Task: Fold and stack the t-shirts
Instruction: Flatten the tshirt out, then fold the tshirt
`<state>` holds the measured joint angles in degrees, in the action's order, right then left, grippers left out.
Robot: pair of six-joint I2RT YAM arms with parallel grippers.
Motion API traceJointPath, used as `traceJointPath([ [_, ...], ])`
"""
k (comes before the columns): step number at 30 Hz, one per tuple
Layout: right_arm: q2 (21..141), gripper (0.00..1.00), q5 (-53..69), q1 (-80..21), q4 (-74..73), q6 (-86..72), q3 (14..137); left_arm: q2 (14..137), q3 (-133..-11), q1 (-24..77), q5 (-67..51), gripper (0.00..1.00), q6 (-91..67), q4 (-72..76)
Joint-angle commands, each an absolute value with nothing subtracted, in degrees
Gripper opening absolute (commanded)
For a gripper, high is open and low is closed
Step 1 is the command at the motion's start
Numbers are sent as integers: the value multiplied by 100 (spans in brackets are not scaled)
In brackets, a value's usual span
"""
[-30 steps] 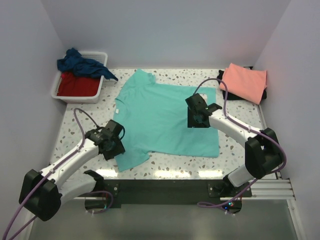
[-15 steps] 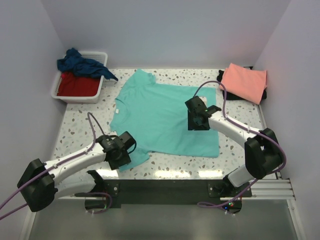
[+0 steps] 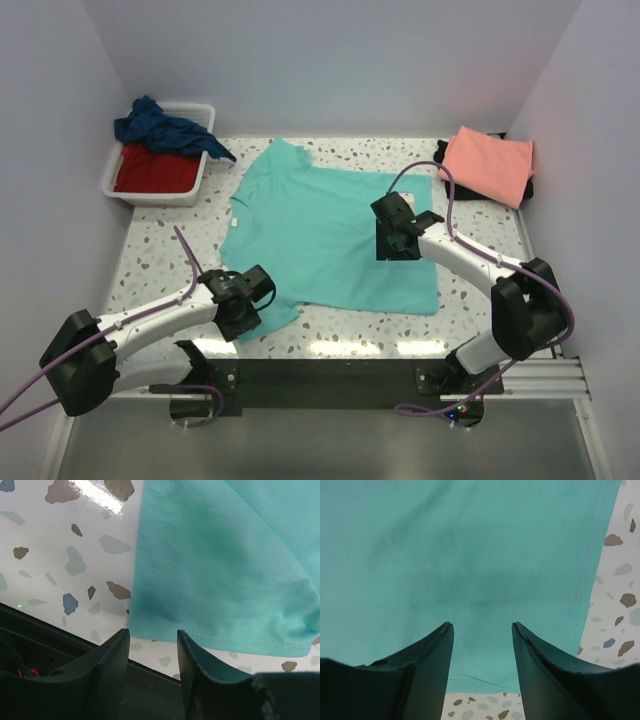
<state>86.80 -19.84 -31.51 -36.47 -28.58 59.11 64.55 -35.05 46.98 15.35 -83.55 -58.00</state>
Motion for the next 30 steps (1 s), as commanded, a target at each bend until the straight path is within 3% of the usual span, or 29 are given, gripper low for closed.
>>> traceJointPath([
  [1,8552,54,-2039,-3190,-3691,-2804,5968,6644,-3683,4737,1802,47,-8973,-5915],
  [24,8561,54,-2013,-3182,-3700,-2725,5906,7013,-3085,4737,1433,45,-9158,-5283],
  [30,8464,54,-2048,-3190,-3744,-2768,5827,7049,-3164,4737,1441,23,-9053,-5300],
])
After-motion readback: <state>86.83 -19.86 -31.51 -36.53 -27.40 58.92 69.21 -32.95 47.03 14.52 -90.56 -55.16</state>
